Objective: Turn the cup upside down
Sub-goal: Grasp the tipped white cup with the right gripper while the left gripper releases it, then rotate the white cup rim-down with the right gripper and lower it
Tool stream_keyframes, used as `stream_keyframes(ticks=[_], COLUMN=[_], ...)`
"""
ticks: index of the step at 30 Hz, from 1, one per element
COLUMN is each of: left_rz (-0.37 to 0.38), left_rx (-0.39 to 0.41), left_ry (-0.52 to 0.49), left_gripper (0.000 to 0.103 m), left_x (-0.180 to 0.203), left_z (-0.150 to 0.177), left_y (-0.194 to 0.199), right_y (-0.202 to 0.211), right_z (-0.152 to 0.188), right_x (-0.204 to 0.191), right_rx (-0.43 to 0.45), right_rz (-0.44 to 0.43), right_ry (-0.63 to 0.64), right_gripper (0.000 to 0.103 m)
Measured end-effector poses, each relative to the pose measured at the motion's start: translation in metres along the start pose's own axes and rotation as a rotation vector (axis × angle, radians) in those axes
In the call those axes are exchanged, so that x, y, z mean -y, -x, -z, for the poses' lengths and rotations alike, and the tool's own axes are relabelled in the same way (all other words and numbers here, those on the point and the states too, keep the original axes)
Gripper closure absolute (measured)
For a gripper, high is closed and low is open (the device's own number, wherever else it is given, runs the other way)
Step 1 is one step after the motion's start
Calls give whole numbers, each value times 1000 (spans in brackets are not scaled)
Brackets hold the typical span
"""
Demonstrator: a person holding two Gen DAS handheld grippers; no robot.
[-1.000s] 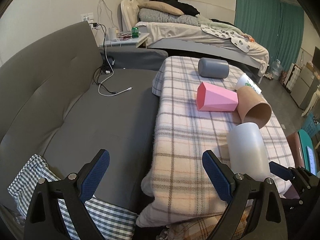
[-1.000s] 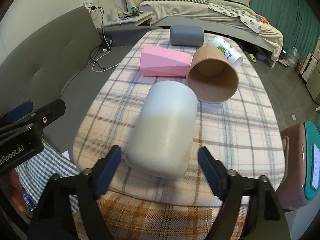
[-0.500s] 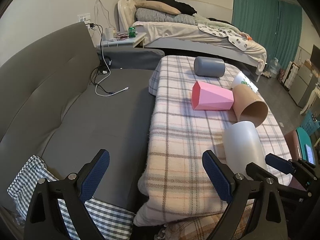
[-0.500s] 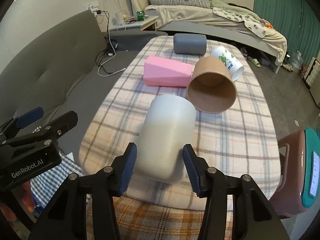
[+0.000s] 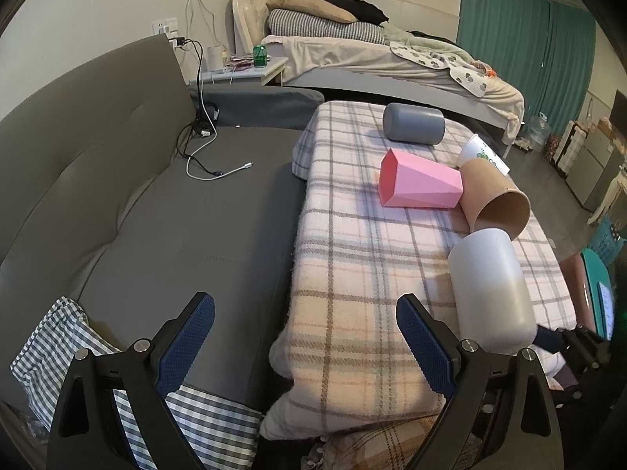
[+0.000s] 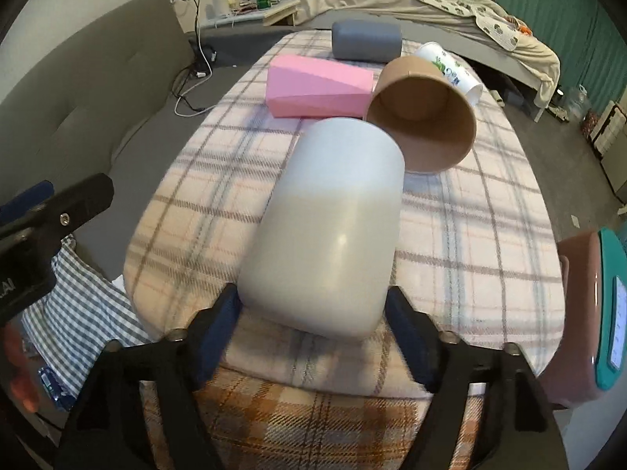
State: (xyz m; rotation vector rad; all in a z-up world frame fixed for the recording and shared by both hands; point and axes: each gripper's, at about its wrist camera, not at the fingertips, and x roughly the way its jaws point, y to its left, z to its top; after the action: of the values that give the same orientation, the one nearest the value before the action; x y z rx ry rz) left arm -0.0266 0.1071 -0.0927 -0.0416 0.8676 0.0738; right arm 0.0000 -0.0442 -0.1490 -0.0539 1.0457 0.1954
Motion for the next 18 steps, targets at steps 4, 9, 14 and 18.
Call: stream_keyframes(ticks=[4,9,14,18], left_rz=[4,5,5,8], left_rx=[0,0,-5,-11], left_ry=[0,4,8,17], left_gripper=[6,6,6,6], left_x=[-1,-2,-3,-6], left_z=[0,1,0,-1], left_y=[0,-1,-2,-6], right_y=[13,29,34,33], right_z=[-5,-22,-44,-56], right_x=[2,4,0,-6], right_rx=[34,75,104,108], right_rz=[-5,4,10,7], right_ry=[10,29,66,96], right_gripper=[31,31,31,32])
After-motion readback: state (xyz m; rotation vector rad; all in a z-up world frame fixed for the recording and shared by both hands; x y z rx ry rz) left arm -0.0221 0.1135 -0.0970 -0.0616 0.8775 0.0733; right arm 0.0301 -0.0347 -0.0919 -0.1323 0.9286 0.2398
